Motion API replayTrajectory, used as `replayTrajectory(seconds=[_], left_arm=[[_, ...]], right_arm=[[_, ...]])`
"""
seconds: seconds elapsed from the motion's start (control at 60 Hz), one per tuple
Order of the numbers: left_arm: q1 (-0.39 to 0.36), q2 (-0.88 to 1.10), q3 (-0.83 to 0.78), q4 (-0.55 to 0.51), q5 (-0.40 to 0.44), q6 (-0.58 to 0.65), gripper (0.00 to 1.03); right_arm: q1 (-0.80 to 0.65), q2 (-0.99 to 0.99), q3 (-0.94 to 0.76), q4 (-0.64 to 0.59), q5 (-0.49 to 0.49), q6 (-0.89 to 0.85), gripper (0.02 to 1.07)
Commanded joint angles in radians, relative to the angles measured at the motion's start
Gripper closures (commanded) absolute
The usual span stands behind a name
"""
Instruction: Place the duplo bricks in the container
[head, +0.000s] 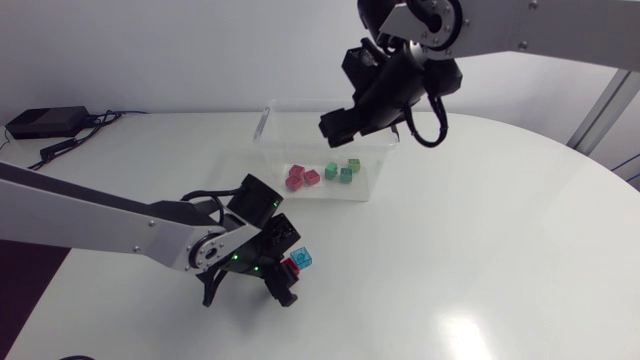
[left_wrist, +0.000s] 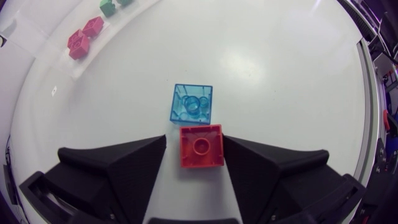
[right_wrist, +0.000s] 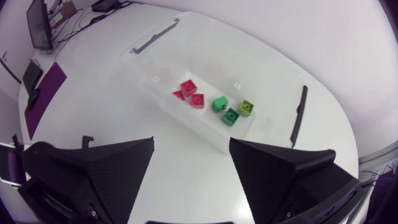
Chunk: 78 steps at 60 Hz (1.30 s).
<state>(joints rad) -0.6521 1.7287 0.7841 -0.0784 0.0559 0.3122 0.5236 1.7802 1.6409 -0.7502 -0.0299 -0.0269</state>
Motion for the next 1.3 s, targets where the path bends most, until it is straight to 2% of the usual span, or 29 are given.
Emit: replayTrajectory(seconds=[0.0, 0.1, 0.167, 0.383, 0.483, 0.583, 0.65, 0.883, 1.05, 1.1, 1.2, 1.283], left_arm=[[-0.003, 0.026, -0.020, 0.017, 0.010, 0.015, 0.94], [-0.001, -0.008, -0.034, -0.008, 0.018, 0.016, 0.95], [0.020, -0.073, -0.036, -0.070, 0.030, 0.036, 0.95], [0.198, -0.368, 0.069, -0.296, 0.133, 0.085, 0.95], [0.273, -0.422, 0.159, -0.345, 0.167, 0.088, 0.95], [0.333, -0.419, 0.247, -0.343, 0.194, 0.076, 0.95], [0.361, -0.402, 0.285, -0.299, 0.203, 0.041, 0.95], [0.393, -0.316, 0.371, -0.146, 0.206, -0.073, 0.95], [0.397, -0.222, 0.465, -0.098, 0.206, -0.122, 0.95], [0.396, -0.185, 0.489, -0.080, 0.206, -0.137, 0.95], [0.382, -0.092, 0.550, -0.066, 0.205, -0.148, 0.94], [0.371, -0.011, 0.606, -0.052, 0.199, -0.173, 0.92]], right_arm=[[0.038, -0.028, -0.105, 0.029, -0.002, -0.005, 0.17], [0.069, -0.031, -0.191, 0.068, -0.005, 0.002, 0.17], [0.088, -0.022, -0.242, 0.092, -0.024, 0.013, 0.17], [0.131, 0.031, -0.325, 0.134, -0.070, 0.016, 0.17], [0.159, 0.076, -0.312, 0.127, -0.073, 0.015, 0.17], [0.200, 0.145, -0.286, 0.112, -0.081, 0.016, 0.17], [0.217, 0.189, -0.260, 0.084, -0.081, 0.019, 0.17], [0.242, 0.314, -0.145, -0.001, -0.084, 0.053, 0.17], [0.243, 0.406, -0.027, -0.074, -0.076, 0.067, 0.18], [0.245, 0.430, 0.004, -0.090, -0.076, 0.071, 0.27], [0.253, 0.452, 0.022, -0.107, -0.073, 0.081, 0.62], [0.245, 0.430, -0.012, -0.107, -0.074, 0.078, 0.84]])
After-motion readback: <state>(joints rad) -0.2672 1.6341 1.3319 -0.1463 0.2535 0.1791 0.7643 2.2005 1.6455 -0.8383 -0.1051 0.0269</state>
